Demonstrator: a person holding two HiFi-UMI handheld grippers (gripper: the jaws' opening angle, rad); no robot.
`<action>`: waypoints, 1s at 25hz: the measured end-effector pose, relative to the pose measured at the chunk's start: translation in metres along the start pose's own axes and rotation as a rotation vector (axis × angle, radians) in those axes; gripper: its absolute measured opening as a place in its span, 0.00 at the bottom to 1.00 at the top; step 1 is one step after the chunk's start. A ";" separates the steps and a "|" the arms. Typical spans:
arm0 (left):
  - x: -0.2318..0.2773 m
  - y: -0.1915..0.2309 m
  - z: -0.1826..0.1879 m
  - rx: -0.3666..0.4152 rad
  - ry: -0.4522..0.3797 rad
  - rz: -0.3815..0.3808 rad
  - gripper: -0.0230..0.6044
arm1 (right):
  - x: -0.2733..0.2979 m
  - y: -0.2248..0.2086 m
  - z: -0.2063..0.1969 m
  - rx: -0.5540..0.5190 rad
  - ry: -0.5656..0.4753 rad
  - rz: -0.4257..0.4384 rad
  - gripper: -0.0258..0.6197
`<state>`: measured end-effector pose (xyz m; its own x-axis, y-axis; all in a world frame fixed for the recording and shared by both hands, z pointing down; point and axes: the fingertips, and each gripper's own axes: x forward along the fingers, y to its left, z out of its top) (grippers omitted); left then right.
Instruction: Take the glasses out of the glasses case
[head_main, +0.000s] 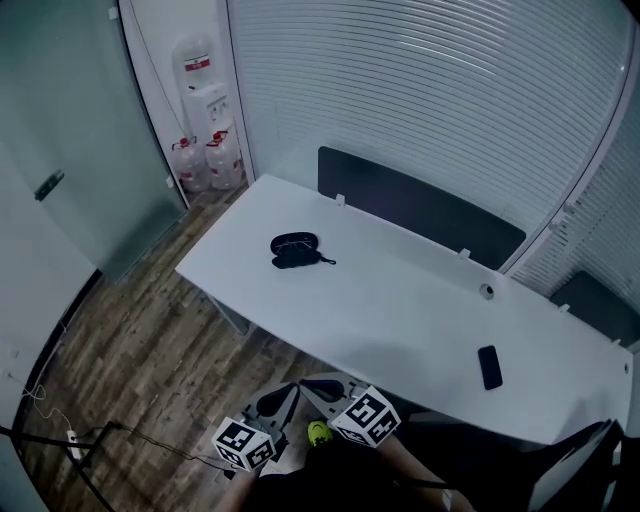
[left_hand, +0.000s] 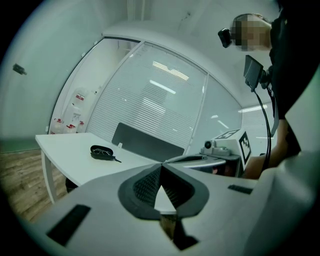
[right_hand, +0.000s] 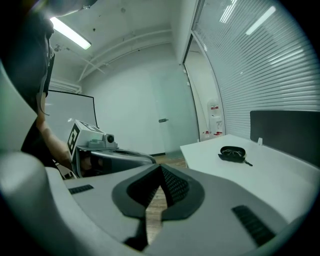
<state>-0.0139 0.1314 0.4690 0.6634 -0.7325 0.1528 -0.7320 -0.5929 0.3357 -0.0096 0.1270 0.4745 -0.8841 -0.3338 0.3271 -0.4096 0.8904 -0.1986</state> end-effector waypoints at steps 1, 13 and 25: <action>0.006 0.003 0.001 -0.003 -0.002 0.005 0.05 | 0.001 -0.006 0.001 0.007 -0.001 0.004 0.06; 0.047 0.027 0.016 0.001 0.000 0.030 0.05 | 0.011 -0.053 0.014 0.009 -0.001 0.018 0.06; 0.074 0.055 0.027 0.000 0.026 0.010 0.05 | 0.030 -0.088 0.024 0.022 -0.004 0.001 0.06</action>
<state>-0.0095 0.0355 0.4741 0.6595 -0.7298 0.1802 -0.7389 -0.5854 0.3337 -0.0057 0.0310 0.4796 -0.8853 -0.3346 0.3230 -0.4138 0.8837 -0.2187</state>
